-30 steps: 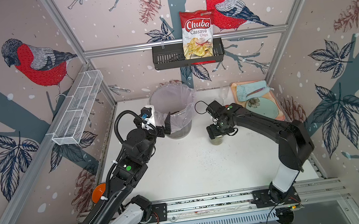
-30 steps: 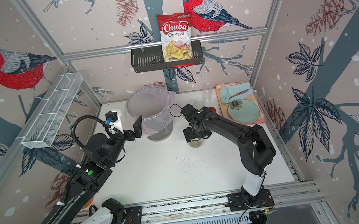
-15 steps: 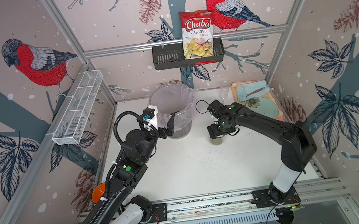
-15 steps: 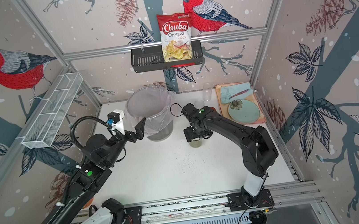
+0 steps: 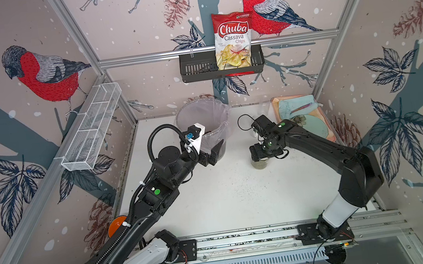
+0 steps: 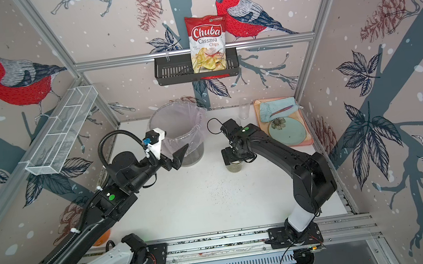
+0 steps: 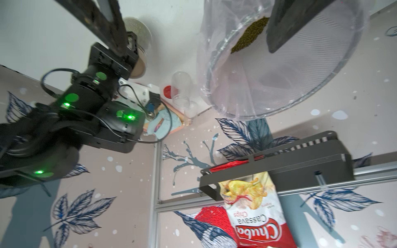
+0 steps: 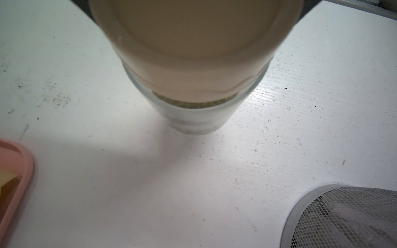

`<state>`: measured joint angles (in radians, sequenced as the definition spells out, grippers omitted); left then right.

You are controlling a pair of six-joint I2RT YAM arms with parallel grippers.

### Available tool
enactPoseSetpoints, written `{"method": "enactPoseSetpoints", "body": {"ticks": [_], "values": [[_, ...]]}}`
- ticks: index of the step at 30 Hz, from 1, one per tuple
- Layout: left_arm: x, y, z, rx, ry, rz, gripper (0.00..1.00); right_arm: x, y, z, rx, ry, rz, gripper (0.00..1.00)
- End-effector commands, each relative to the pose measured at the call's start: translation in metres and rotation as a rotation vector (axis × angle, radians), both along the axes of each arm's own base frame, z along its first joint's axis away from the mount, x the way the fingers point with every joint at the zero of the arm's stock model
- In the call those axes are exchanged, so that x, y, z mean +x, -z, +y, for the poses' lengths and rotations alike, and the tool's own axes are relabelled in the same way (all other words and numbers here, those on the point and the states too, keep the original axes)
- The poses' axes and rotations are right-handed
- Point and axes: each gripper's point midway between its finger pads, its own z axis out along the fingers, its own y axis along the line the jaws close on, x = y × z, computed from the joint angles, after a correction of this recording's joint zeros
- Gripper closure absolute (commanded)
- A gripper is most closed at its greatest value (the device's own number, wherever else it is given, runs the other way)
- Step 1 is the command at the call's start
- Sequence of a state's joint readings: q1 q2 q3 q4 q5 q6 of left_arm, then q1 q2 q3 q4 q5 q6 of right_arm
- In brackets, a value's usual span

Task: Empty moldy mung beans from jars
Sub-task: Pick up the jar from the center of the board.

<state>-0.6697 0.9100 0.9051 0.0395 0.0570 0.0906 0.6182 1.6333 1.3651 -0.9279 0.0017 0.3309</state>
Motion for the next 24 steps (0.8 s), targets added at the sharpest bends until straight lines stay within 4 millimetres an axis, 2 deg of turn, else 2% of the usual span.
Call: {"method": "enactPoseSetpoints", "body": {"ticks": [1, 7, 11, 13, 17, 24], "values": [[-0.010, 0.000, -0.014, 0.032, 0.076, -0.009, 0.02, 0.002, -0.010, 0.002, 0.044, -0.002, -0.026, 0.26], [-0.011, 0.004, -0.024, 0.083, 0.104, 0.014, 0.02, 0.000, -0.012, -0.002, 0.073, 0.009, -0.023, 0.27], [-0.024, 0.005, -0.033, 0.082, 0.170, -0.010, 0.02, -0.001, -0.023, 0.000, 0.108, 0.011, -0.038, 0.27], [-0.024, 0.008, -0.037, 0.101, 0.144, -0.011, 0.02, -0.002, -0.031, 0.002, 0.130, 0.011, -0.044, 0.27], [-0.019, 0.026, -0.047, 0.197, 0.093, 0.024, 0.02, -0.004, -0.044, 0.005, 0.168, 0.007, -0.057, 0.27], [-0.035, 0.053, -0.075, 0.271, 0.177, 0.057, 0.02, -0.005, -0.063, 0.009, 0.218, -0.008, -0.067, 0.27]]}}
